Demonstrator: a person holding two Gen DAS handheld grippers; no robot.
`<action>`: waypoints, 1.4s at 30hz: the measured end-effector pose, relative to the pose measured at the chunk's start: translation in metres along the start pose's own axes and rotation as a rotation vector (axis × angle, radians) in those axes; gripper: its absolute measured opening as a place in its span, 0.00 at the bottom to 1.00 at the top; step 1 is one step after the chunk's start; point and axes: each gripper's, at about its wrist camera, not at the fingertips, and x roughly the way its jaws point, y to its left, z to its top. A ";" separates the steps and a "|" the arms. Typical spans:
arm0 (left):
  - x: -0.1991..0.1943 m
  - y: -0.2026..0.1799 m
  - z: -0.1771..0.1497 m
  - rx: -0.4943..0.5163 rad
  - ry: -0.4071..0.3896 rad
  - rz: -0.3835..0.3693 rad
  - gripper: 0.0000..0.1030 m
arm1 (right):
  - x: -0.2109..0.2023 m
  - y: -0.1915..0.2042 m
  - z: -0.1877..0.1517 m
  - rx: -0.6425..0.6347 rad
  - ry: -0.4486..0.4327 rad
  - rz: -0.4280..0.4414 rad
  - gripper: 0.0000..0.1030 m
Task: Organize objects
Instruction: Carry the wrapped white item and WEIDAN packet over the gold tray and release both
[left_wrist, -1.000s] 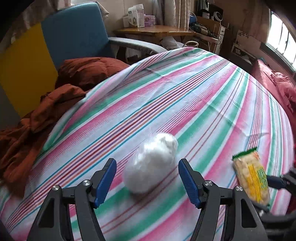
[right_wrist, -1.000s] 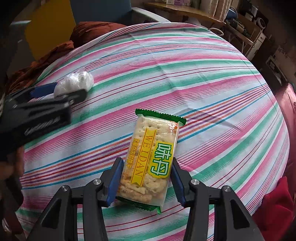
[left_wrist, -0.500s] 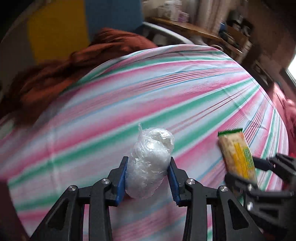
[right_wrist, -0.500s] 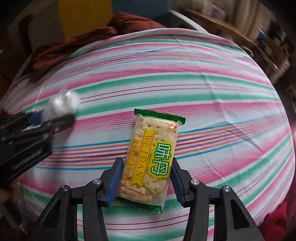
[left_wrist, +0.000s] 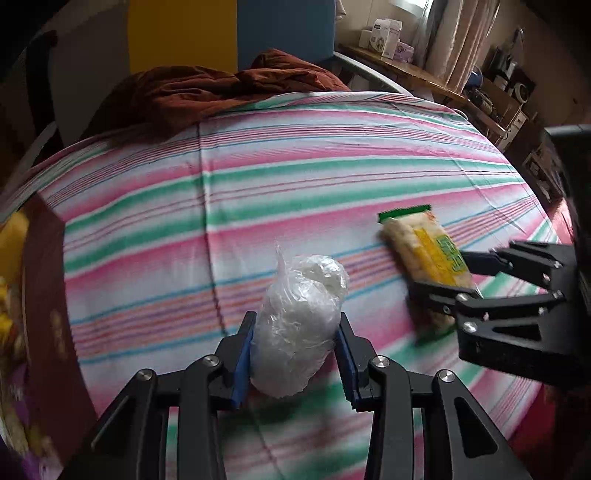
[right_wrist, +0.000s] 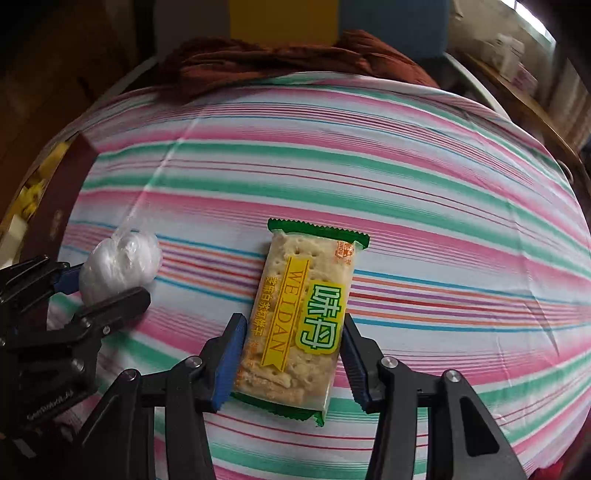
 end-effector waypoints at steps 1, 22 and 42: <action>-0.003 0.001 -0.002 0.003 -0.007 0.002 0.39 | 0.000 0.003 0.000 -0.007 -0.001 -0.001 0.49; -0.117 0.029 -0.026 0.021 -0.276 -0.018 0.39 | 0.028 0.008 0.018 -0.033 -0.011 -0.050 0.49; -0.170 0.112 -0.068 -0.113 -0.352 0.065 0.39 | 0.037 0.021 0.027 0.060 0.029 -0.106 0.48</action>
